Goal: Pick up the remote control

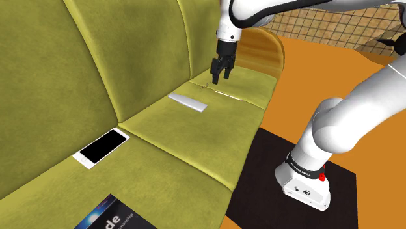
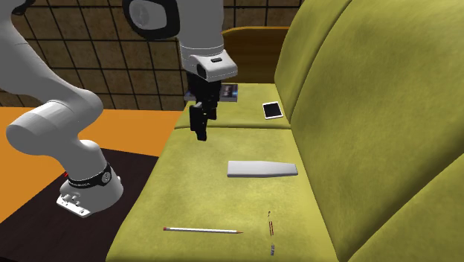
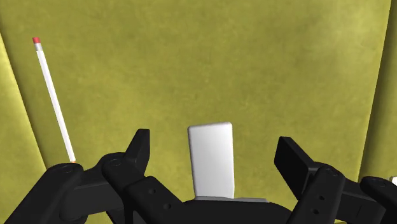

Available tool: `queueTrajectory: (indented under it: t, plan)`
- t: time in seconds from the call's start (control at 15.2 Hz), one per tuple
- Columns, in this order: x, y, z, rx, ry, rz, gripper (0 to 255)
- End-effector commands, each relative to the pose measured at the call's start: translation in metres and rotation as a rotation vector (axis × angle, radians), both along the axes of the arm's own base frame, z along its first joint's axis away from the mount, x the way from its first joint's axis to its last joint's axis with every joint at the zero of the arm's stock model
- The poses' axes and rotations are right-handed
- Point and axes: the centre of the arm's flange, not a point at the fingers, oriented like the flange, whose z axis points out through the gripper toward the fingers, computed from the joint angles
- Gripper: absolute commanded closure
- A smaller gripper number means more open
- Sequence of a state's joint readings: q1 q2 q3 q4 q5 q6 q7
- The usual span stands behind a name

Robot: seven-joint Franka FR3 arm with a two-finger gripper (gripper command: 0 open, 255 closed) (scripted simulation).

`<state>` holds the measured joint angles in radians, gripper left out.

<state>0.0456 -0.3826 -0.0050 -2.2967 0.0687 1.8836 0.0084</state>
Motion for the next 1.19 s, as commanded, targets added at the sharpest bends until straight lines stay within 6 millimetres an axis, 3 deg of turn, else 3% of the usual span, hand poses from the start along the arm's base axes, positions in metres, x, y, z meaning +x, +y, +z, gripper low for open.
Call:
queueTrajectory:
  t: [0.0,0.86,1.12]
  plan:
    - [0.021,0.007,-0.016,-0.01,-0.01,0.021,0]
    - [0.145,0.056,-0.115,-0.074,-0.061,0.156,0]
    - [0.145,0.056,-0.136,-0.074,-0.061,0.156,0]
